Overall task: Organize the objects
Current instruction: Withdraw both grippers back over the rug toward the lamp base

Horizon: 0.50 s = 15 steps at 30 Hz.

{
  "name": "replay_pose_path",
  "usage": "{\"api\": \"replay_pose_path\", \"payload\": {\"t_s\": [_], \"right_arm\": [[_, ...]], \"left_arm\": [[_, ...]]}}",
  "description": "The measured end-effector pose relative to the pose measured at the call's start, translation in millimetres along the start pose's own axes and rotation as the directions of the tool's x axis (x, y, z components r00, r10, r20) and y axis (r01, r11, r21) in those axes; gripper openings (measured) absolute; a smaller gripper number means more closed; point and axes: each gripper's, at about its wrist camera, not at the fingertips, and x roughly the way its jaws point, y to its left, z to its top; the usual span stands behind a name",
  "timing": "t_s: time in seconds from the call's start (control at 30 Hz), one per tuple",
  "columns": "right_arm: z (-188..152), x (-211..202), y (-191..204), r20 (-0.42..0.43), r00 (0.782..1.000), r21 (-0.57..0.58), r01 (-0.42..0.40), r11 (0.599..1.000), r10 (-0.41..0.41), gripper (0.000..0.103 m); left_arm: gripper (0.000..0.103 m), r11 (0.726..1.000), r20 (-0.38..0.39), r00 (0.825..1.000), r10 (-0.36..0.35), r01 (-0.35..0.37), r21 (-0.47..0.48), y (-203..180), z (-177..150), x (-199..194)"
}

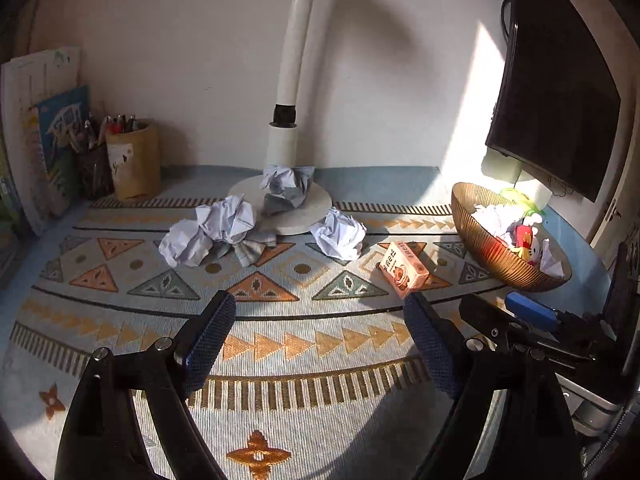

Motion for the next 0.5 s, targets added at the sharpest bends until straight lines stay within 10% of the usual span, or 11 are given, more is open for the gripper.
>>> {"api": "replay_pose_path", "payload": {"t_s": [0.5], "right_arm": [[-6,12,-2,-0.019,1.0,-0.004,0.02,1.0,-0.02,0.066]], "left_arm": [[0.085,0.995,-0.042,0.998,-0.043,0.039,-0.092,18,-26,26]]}}
